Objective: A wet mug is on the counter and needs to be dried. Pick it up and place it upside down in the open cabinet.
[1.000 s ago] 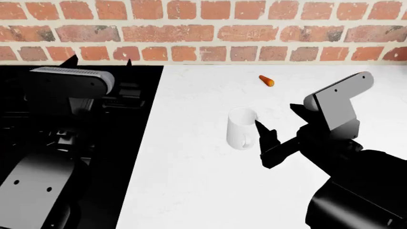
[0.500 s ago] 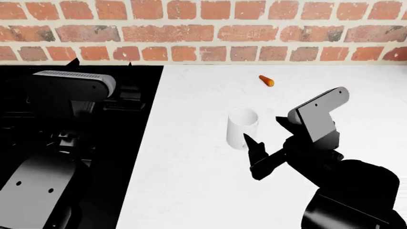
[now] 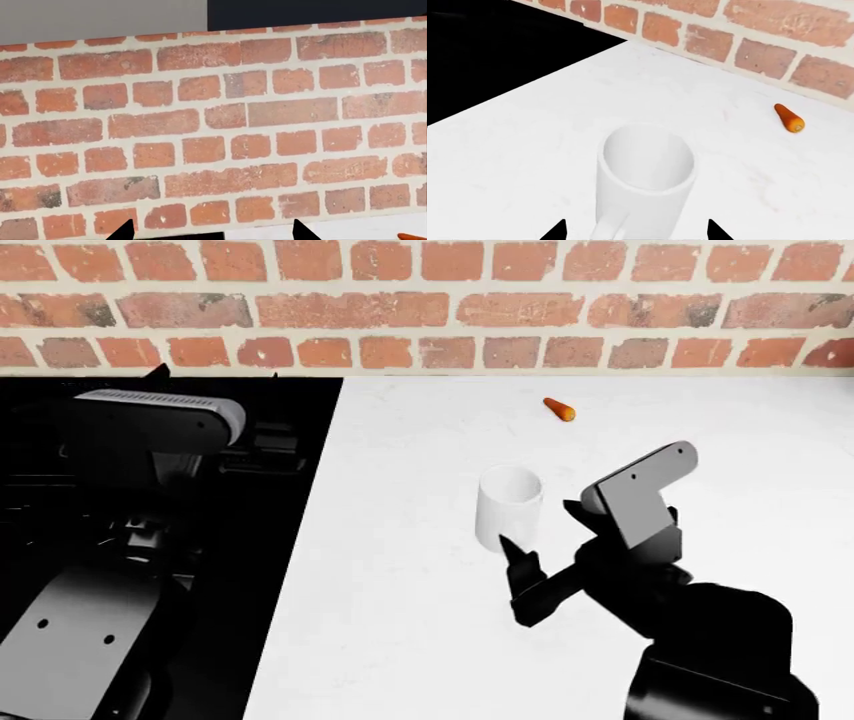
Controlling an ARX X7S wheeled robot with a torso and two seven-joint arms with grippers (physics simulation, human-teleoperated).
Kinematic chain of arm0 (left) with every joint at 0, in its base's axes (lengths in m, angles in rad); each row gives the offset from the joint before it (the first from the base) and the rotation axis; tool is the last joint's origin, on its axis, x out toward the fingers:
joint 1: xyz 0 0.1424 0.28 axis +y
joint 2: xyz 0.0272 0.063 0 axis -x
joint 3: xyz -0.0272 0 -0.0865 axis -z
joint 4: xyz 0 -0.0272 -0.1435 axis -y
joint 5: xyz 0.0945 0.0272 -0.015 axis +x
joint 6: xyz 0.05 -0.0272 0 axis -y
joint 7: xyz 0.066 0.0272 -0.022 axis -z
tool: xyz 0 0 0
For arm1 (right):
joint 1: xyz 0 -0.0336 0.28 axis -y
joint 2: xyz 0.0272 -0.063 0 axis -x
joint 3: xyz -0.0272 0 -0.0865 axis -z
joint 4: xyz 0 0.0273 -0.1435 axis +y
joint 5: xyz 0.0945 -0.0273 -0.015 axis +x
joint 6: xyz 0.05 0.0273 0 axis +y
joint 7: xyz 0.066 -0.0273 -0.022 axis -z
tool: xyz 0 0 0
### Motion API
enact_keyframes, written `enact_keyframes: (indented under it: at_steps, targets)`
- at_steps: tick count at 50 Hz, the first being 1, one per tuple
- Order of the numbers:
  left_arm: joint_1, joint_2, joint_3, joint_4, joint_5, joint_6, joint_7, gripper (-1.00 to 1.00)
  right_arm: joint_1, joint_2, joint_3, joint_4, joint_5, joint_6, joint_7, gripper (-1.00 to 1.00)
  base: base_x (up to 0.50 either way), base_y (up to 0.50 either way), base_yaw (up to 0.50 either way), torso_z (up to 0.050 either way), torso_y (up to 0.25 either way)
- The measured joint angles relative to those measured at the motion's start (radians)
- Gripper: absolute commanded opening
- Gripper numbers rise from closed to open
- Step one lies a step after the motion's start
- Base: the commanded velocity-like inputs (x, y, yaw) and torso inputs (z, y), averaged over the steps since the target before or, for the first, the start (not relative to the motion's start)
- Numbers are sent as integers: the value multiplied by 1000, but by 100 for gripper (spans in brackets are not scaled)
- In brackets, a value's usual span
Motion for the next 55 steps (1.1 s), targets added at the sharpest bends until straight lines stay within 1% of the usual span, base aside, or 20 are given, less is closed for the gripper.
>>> enact_keyframes:
  at_steps: [28, 55]
  targets:
    - [7, -6, 7, -2, -12, 8, -7, 100, -19, 4, -6, 105, 116, -65, 138, 100, 0, 0, 0, 0, 0]
    - [8, -13, 15, 7, -26, 10, -13, 100, -22, 23, -23, 161, 183, -70, 211, 100, 0, 0, 0, 0, 0]
